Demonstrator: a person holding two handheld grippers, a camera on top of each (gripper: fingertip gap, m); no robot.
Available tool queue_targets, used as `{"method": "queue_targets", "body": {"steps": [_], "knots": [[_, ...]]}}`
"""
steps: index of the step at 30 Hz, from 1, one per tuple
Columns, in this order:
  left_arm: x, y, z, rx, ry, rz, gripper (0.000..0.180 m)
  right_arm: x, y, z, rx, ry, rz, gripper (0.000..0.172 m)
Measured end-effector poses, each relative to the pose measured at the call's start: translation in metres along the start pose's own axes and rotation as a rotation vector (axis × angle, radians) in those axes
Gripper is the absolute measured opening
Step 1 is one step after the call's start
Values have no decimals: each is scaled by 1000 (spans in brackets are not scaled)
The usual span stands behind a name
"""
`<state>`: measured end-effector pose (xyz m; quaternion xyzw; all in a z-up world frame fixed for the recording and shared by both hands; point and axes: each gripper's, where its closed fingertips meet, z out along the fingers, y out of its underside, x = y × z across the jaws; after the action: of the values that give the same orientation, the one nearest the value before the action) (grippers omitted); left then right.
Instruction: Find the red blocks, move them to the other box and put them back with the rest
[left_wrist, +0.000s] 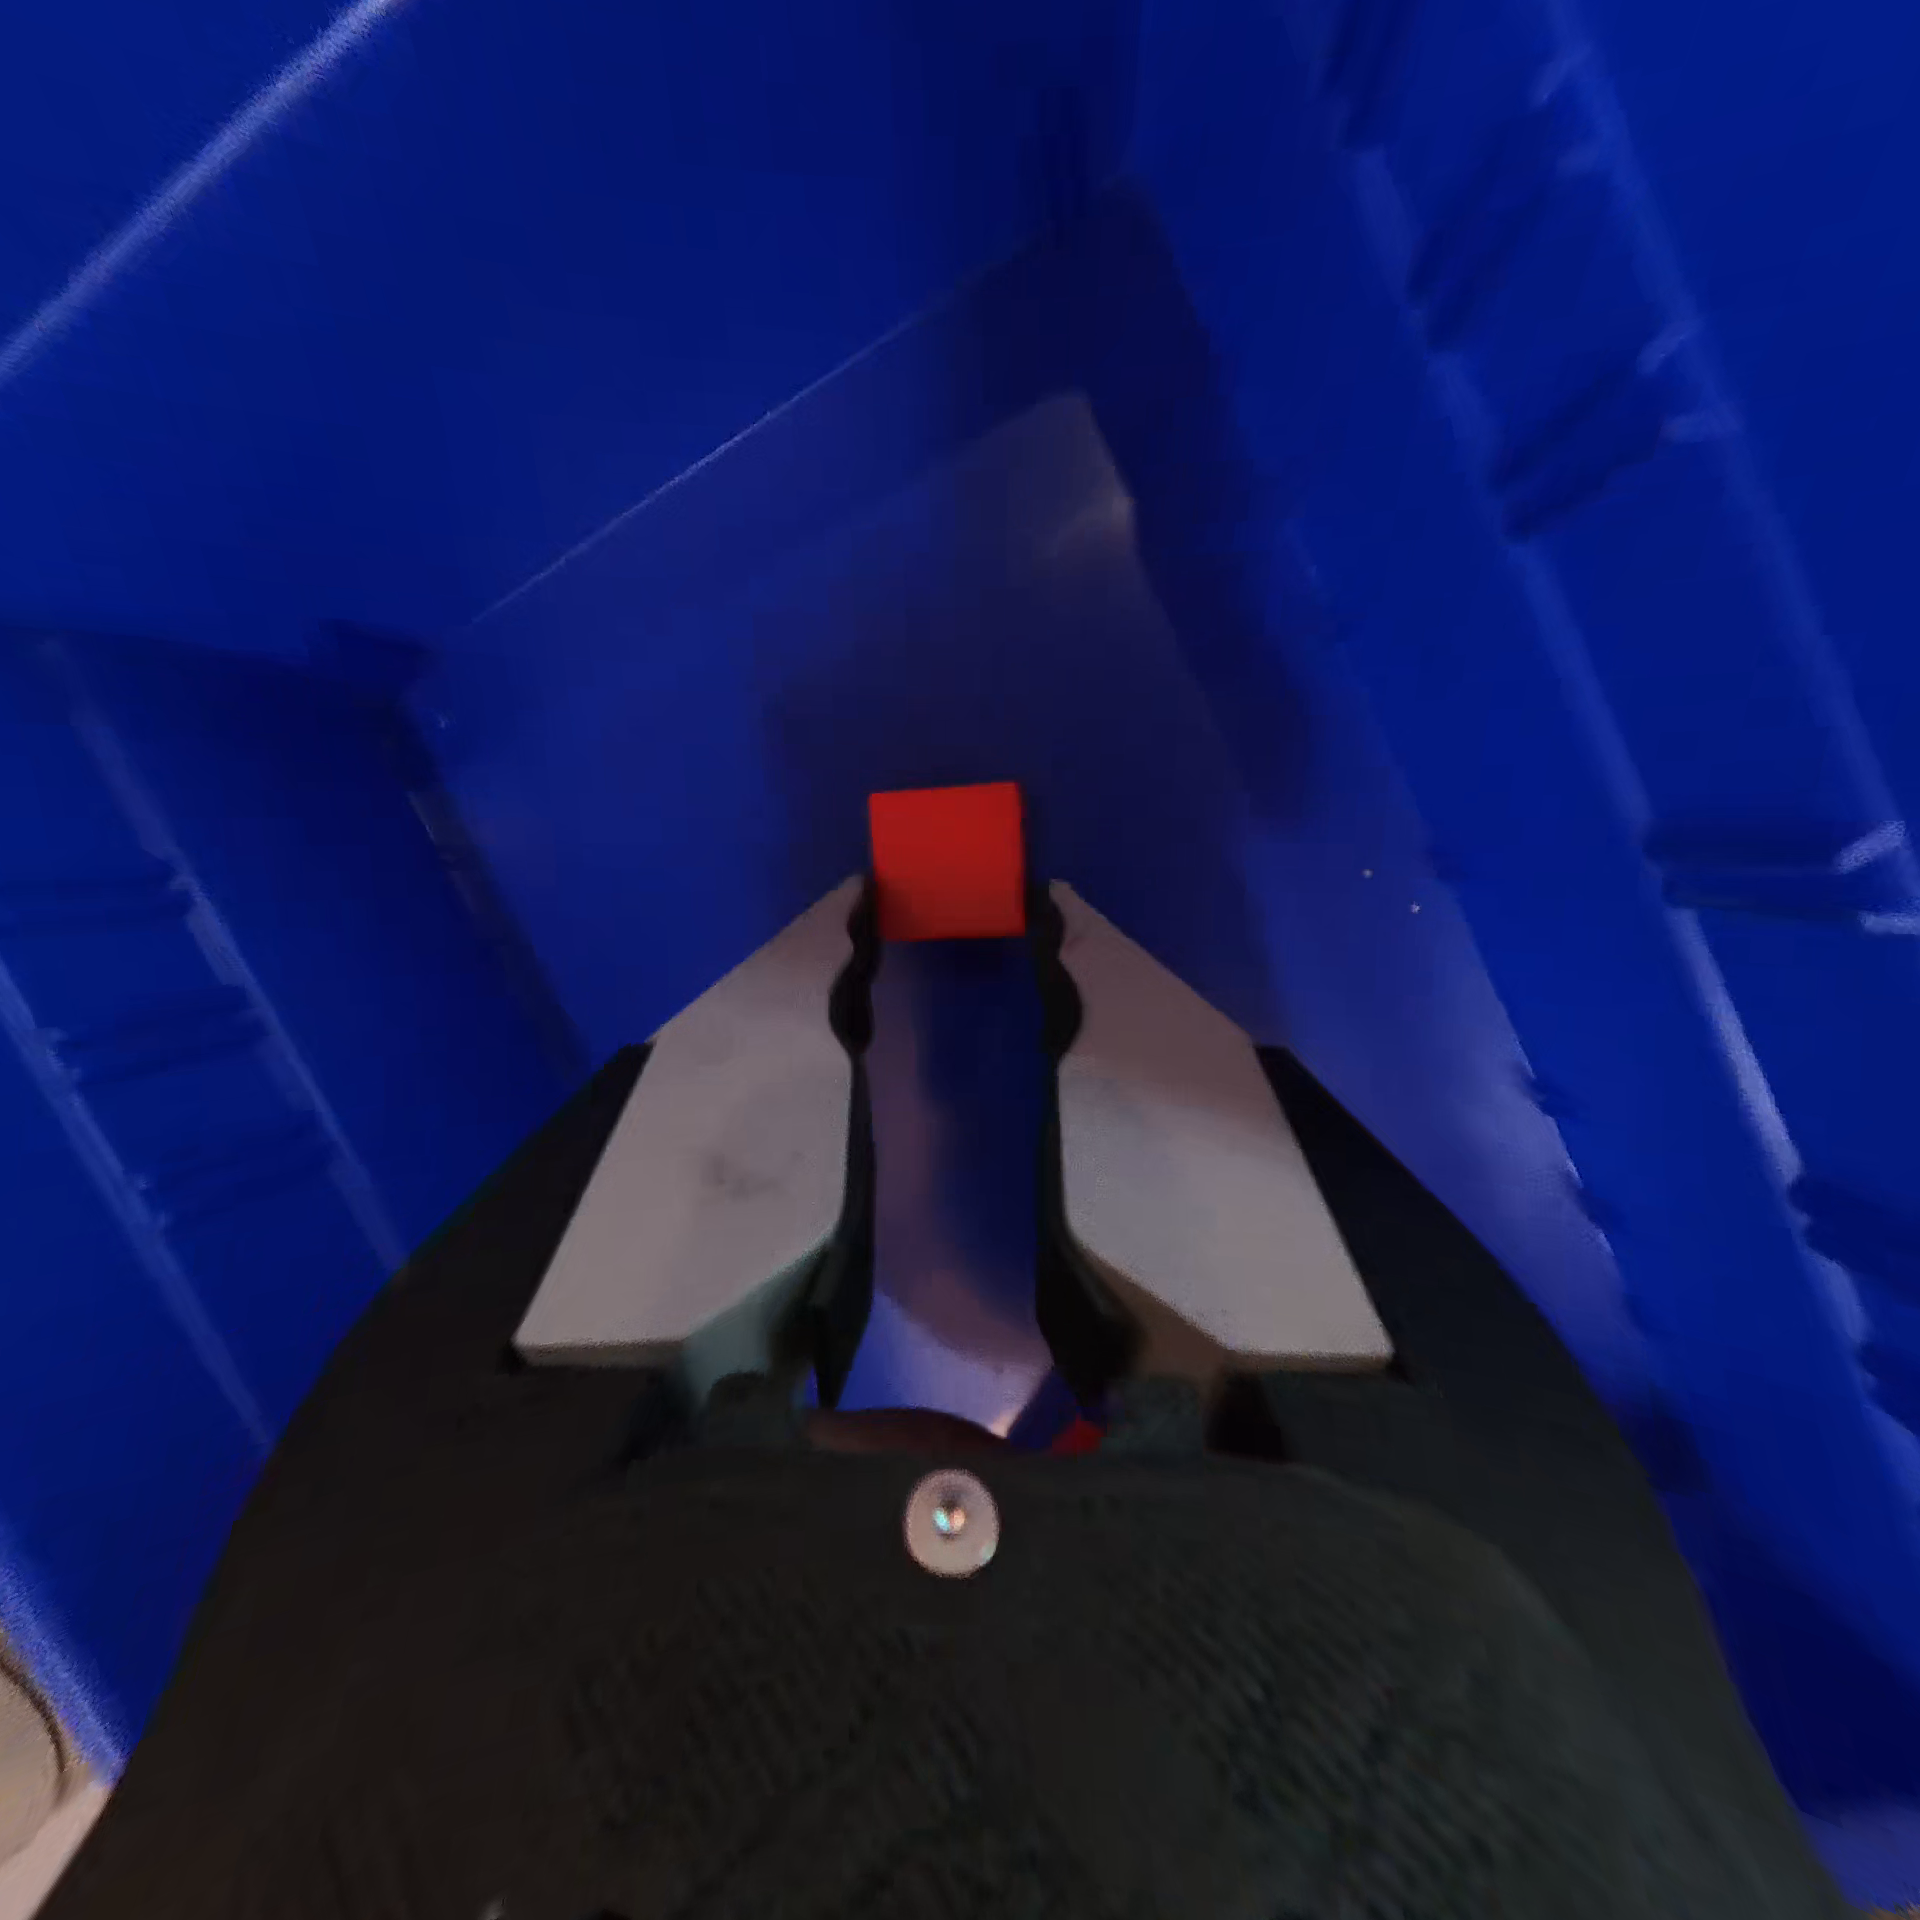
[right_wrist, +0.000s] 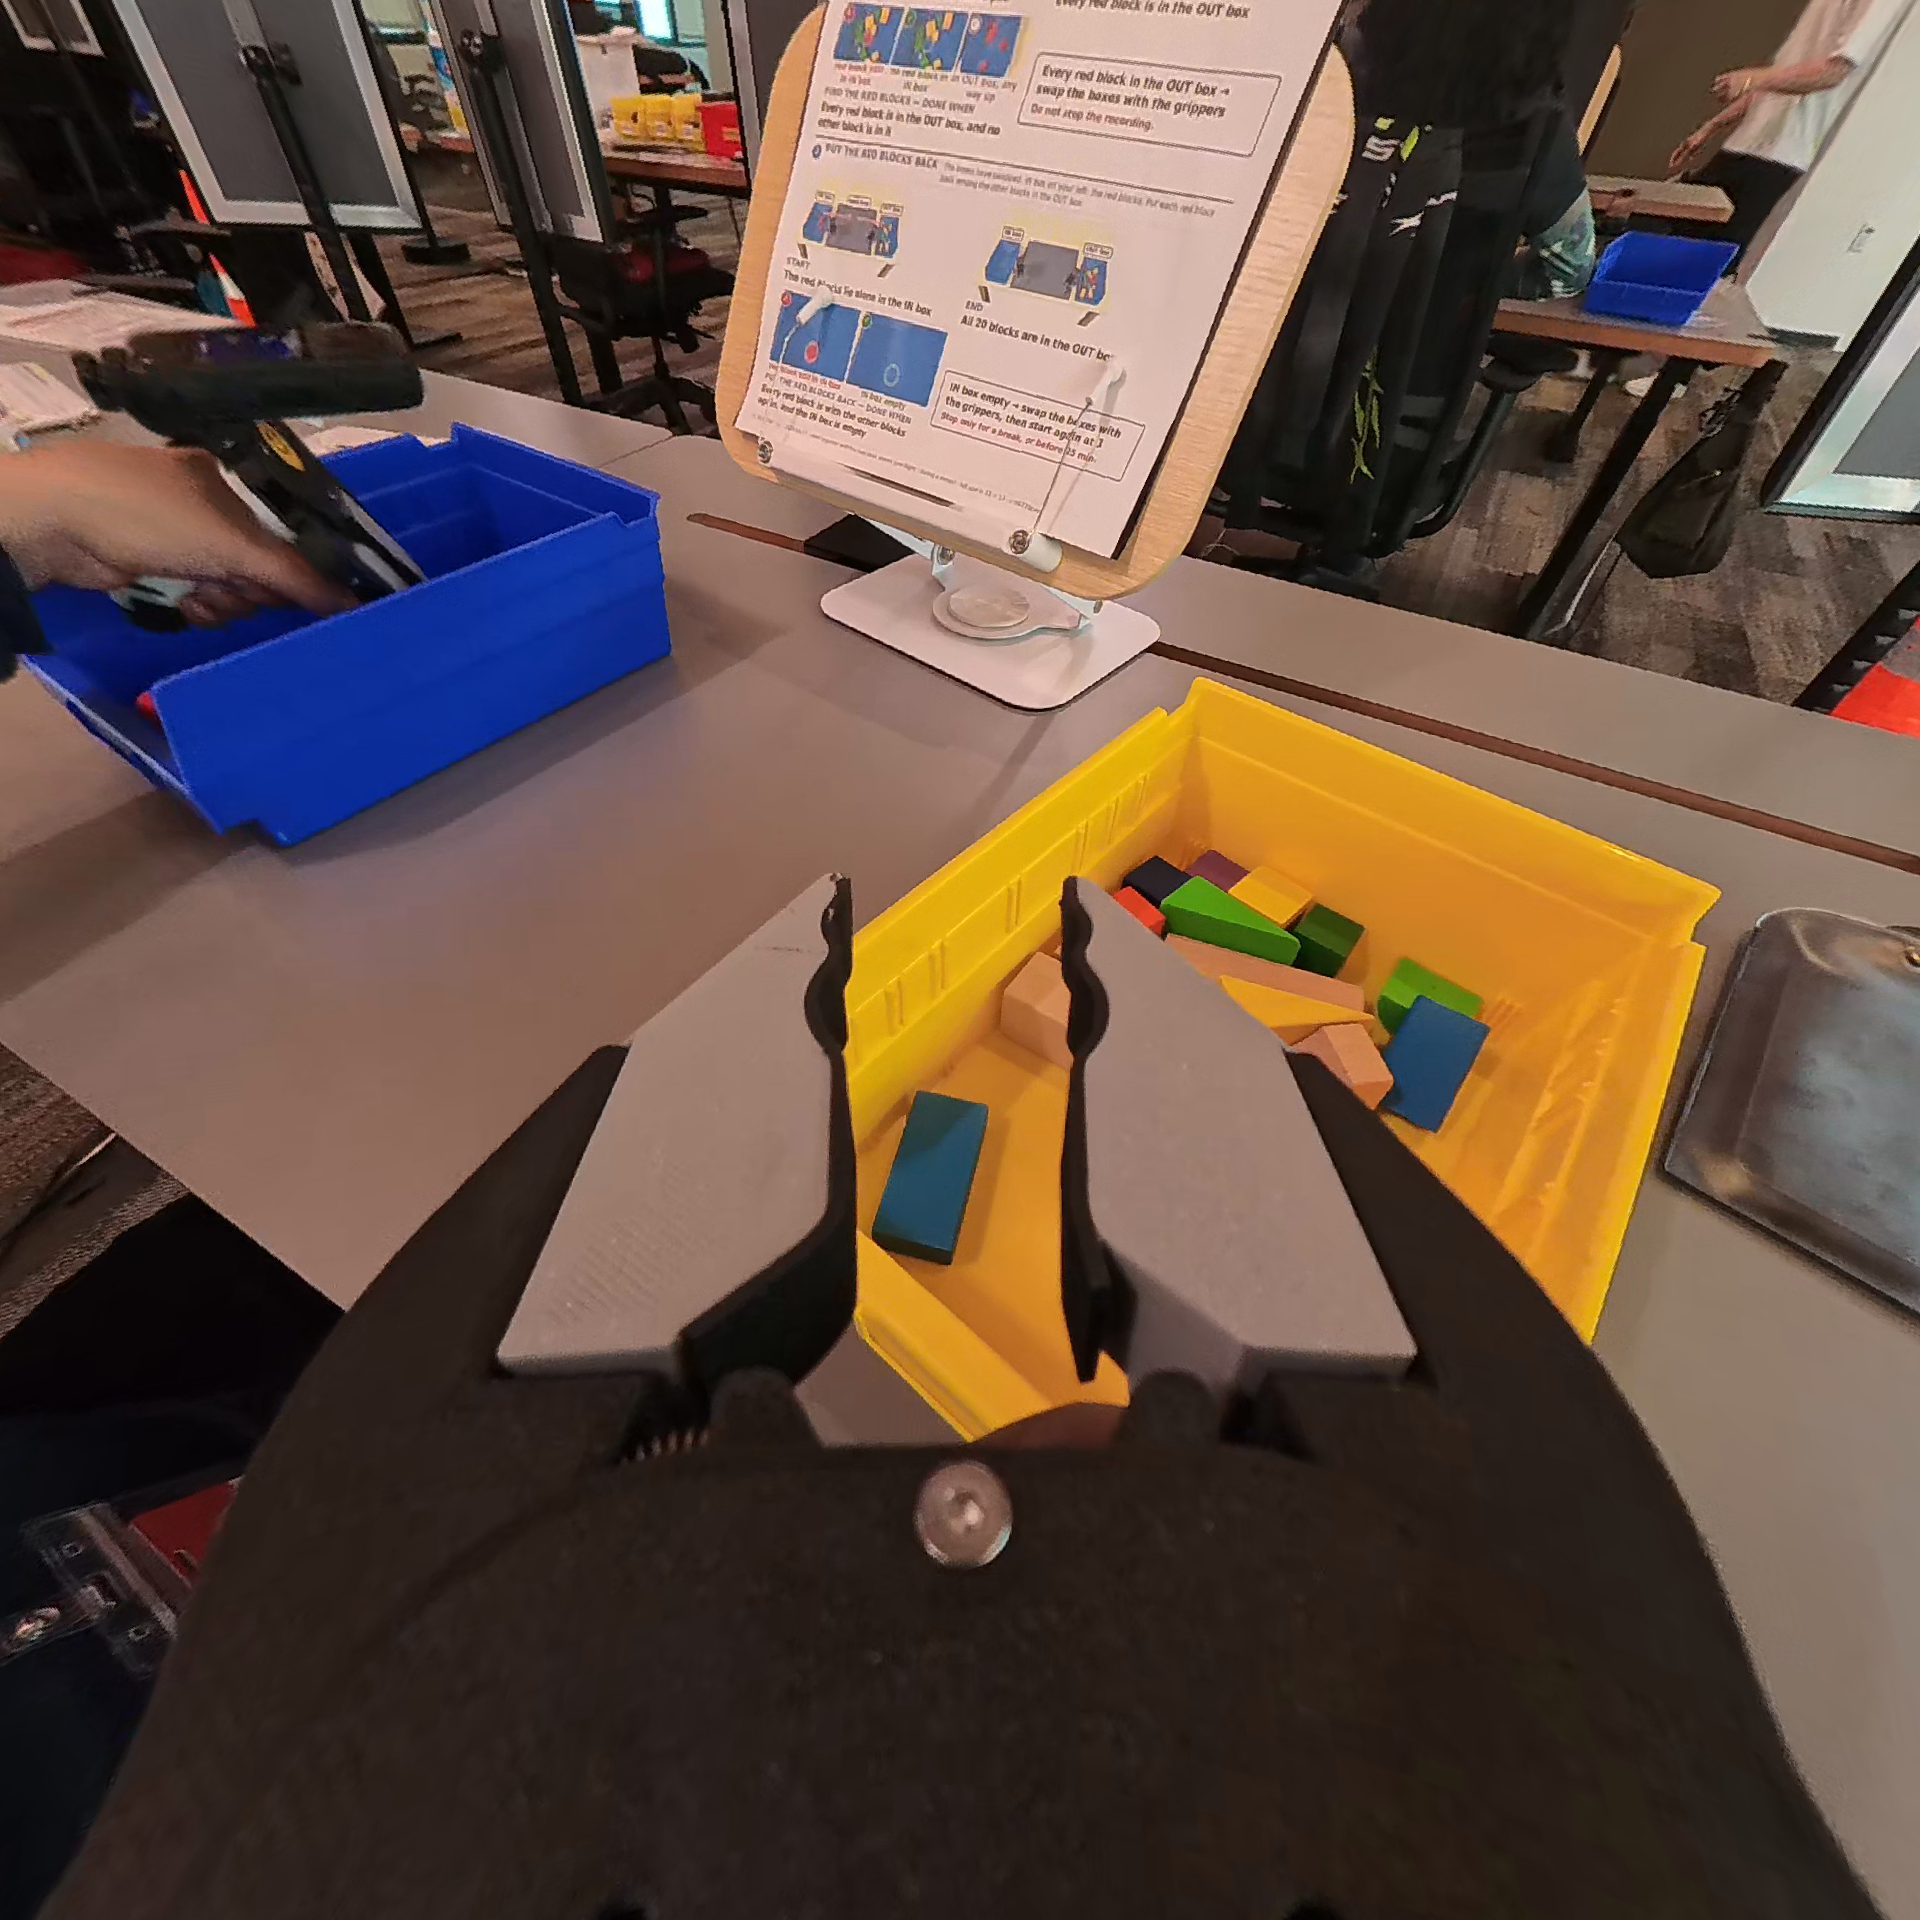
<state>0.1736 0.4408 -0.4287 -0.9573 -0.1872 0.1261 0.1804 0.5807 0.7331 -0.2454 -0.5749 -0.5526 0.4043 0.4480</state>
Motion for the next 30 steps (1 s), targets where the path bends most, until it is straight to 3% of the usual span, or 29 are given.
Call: {"method": "queue_targets", "body": {"steps": [5, 9, 12, 15, 17, 20, 23, 26, 30], "knots": [[-15, -11, -19, 113, -128, 35, 26, -7, 0, 1, 4, -27, -3, 37], [-4, -39, -95, 457, -258, 77, 27, -34, 3, 10, -15, -157, 28, 38], [49, -47, -171, 724, -321, 190, 26, -71, 3, 20, -24, -303, 48, 41], [150, -42, -216, 924, -205, 325, 26, -118, 0, 25, -21, -482, 74, 44], [217, -33, -225, 1003, -193, 489, 26, -152, -3, 24, -15, -607, 104, 47], [280, -23, -222, 1020, -264, 707, 26, -192, 0, 22, -35, -737, 115, 51], [299, -22, -230, 1039, -364, 812, 26, -206, 5, 26, -53, -747, 88, 53], [323, -16, -243, 1150, -224, 819, 26, -212, 2, 24, -40, -774, 114, 53], [328, -14, -251, 1201, -242, 853, 26, -217, -7, 19, 0, -831, 173, 53]]}}
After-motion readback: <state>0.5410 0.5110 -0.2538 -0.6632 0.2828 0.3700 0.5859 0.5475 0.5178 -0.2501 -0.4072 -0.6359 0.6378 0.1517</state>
